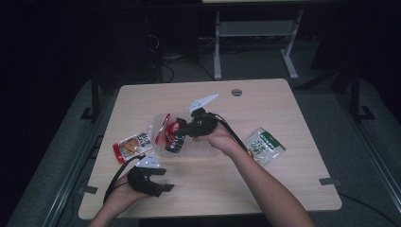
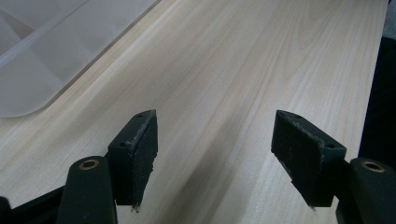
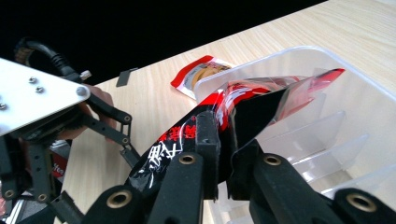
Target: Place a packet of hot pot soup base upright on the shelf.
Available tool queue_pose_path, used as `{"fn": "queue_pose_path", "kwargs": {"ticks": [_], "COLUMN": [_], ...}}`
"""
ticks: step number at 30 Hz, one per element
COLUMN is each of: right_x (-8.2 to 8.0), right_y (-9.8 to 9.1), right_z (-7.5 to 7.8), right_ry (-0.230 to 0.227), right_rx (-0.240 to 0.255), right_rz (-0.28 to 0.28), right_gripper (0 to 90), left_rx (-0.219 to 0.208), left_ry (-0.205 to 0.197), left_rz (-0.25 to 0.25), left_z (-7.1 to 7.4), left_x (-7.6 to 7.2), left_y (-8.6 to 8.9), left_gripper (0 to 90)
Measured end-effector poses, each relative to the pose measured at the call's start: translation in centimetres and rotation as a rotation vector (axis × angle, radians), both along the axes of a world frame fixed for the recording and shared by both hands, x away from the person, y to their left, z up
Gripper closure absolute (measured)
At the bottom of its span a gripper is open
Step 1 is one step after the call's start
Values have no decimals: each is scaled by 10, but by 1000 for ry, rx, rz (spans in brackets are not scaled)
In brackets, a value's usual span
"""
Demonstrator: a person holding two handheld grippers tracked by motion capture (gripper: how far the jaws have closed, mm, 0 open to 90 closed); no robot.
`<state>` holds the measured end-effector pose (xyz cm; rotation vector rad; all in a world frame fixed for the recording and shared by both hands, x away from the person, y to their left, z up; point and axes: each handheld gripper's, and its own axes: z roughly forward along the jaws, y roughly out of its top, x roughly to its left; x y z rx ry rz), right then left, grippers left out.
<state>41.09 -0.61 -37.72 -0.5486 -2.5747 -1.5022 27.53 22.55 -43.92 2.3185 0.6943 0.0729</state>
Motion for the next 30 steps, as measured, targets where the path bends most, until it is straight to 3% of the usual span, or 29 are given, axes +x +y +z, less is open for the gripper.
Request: {"fn": "queue_pose_path", "kwargs": {"ticks": [14, 23, 30], "right_x": [3, 1, -7], "right_y": [12, 5, -9], "right_z": [3, 8, 13], "right_ry": [-22, -26, -42], "right_rx": [5, 12, -12], "right_rz": [-24, -27, -52], "right_gripper": [623, 585, 530], "left_rx": [3, -1, -3], "left_ry": [2, 2, 1], "left_rz": [-1, 0, 0], "left_z": [0, 0, 0], "left_x": [0, 0, 1], "left_y": [1, 0, 0], "left_gripper": [316, 316, 316]}}
